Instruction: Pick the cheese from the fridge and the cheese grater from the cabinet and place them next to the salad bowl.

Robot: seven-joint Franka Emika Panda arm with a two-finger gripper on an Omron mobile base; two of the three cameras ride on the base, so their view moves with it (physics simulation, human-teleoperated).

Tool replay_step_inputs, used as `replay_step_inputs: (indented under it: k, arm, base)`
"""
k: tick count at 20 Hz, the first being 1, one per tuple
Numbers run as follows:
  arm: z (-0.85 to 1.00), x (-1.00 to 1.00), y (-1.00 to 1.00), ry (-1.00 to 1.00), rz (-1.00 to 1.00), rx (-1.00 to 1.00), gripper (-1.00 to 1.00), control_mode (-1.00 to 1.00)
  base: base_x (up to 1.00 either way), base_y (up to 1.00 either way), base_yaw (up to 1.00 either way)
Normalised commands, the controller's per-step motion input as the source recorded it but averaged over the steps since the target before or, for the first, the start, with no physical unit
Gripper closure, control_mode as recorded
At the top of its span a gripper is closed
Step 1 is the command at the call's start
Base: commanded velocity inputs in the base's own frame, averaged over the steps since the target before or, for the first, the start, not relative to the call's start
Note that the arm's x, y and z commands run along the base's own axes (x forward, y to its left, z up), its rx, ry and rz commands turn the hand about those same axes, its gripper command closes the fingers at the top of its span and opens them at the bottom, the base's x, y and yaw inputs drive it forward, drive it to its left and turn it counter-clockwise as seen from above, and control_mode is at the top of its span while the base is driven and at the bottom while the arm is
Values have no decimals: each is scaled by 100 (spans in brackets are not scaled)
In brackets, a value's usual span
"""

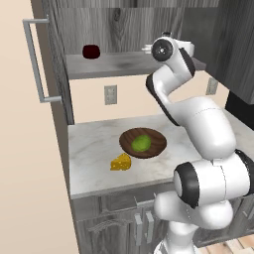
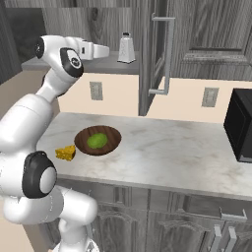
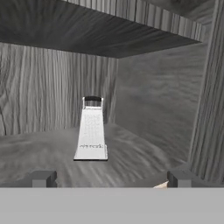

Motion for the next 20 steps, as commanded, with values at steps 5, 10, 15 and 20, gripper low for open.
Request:
replay_step_inputs:
  k: [5,10,15,20]
  arm:
    - [-4,31,0,-6,0,0,-100,-100]
    - [0,36,0,-2,0,0,-100,-100]
    - [0,26,0,-4,1,0,-100,-100]
    - [0,17,0,-1,2,0,-100,-100]
  base:
    - [0,0,0]
    - [0,0,0]
    - [0,0,0]
    - [0,0,0]
